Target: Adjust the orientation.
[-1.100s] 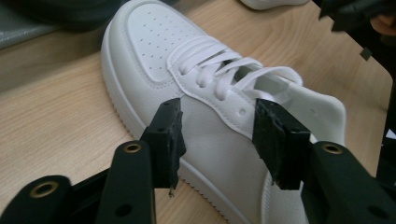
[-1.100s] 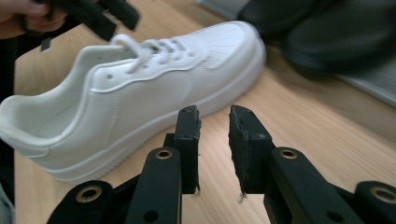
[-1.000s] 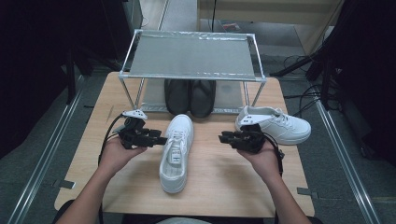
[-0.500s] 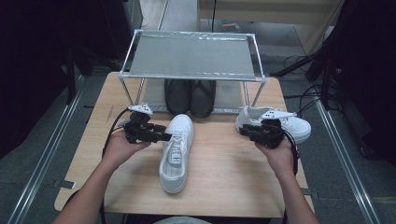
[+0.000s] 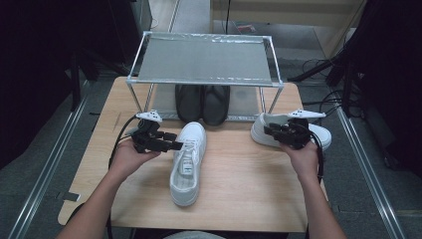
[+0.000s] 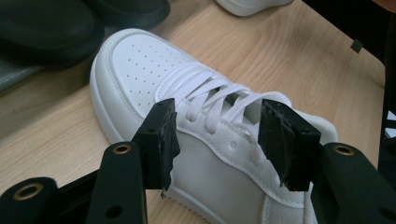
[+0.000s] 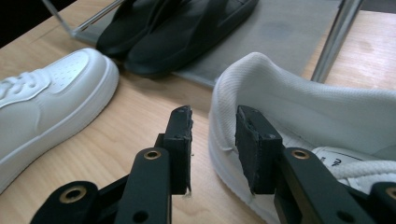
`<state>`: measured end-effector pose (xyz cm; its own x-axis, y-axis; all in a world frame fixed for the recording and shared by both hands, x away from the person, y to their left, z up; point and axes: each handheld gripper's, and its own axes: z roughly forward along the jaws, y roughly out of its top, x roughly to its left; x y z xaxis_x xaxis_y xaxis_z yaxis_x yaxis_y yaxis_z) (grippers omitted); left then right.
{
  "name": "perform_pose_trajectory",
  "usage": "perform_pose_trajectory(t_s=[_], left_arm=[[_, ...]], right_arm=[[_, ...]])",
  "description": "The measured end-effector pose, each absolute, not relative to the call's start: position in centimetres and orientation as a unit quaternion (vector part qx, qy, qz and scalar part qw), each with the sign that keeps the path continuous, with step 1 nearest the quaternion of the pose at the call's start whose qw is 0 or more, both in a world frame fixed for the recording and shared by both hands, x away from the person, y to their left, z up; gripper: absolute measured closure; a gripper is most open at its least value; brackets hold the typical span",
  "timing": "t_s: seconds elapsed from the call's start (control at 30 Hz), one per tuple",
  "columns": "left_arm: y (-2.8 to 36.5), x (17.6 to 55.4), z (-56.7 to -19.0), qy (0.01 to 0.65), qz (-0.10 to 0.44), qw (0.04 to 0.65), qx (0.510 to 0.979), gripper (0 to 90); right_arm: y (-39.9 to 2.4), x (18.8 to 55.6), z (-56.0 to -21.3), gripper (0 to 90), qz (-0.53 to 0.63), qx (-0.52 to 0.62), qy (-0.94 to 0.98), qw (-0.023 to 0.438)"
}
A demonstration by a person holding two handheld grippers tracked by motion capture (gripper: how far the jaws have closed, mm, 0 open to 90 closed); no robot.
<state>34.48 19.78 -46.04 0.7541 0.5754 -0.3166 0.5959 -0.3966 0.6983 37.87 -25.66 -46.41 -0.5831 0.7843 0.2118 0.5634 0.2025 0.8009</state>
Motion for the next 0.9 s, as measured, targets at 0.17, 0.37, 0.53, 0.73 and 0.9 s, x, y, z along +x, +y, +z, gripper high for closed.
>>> perform_pose_trajectory(t_s=[0.17,0.37,0.53,0.73,0.9], left_arm=[[19.9,34.3,-46.1,0.352,-0.017,0.425,0.834,47.1],[20.3,33.9,-46.3,0.357,-0.015,0.425,0.832,47.0],[20.5,33.6,-46.6,0.362,-0.014,0.417,0.834,46.8],[20.8,33.4,-46.6,0.366,-0.012,0.416,0.832,46.6],[21.1,33.4,-46.7,0.367,-0.010,0.416,0.832,46.6]], right_arm=[[-25.3,38.6,-47.0,64.0,0.437,0.447,0.771,0.123],[-25.0,39.8,-47.9,63.2,0.428,0.463,0.768,0.115],[-24.2,40.5,-48.2,64.1,0.421,0.464,0.772,0.108],[-22.9,41.4,-48.9,63.0,0.407,0.458,0.783,0.106],[-22.1,41.7,-49.6,65.6,0.392,0.465,0.787,0.101]])
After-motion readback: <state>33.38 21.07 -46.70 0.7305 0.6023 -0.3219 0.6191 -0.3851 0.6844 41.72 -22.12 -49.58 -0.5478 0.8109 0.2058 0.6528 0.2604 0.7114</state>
